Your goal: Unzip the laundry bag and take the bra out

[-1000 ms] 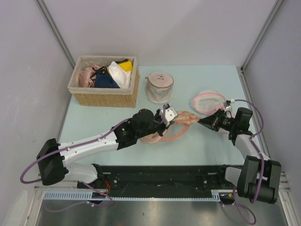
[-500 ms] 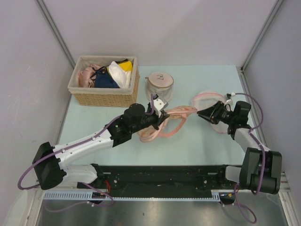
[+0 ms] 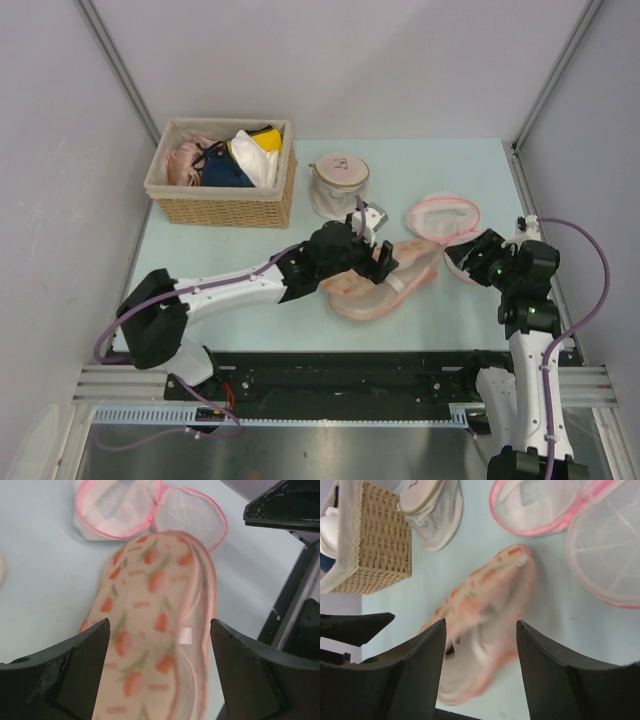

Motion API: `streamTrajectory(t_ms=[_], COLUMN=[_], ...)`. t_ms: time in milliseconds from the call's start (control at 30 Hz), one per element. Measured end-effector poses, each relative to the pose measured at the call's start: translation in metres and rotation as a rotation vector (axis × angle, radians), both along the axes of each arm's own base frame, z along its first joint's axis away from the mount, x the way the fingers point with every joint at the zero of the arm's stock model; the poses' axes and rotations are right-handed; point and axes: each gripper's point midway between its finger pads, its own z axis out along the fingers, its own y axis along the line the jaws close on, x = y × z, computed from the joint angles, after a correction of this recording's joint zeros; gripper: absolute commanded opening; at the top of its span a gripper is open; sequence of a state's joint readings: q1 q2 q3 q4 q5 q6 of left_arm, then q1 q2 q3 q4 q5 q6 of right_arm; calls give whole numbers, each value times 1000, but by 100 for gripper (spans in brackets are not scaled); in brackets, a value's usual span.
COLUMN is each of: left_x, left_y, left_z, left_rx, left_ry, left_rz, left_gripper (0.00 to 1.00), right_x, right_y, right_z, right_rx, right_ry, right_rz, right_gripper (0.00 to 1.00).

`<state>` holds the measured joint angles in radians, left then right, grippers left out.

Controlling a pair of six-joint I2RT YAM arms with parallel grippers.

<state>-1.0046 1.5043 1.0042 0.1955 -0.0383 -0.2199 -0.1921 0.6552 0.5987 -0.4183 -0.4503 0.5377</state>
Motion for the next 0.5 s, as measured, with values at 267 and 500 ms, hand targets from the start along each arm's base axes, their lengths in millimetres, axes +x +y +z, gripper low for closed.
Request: streamTrajectory(t_ms=[267, 500], left_x=[-26, -61], left_y=[-34, -33], left_z=[-6, -29], left_rx=[19, 235], left_ry=[105, -12], left_rz=[-169, -228], left_gripper=[97, 97], right_x=[-20, -25], right_y=[0, 2], right_z=[-36, -41], right_rx=[5, 28], right_ry=[121, 147], right_rz=[-19, -28], right_gripper=[62, 62])
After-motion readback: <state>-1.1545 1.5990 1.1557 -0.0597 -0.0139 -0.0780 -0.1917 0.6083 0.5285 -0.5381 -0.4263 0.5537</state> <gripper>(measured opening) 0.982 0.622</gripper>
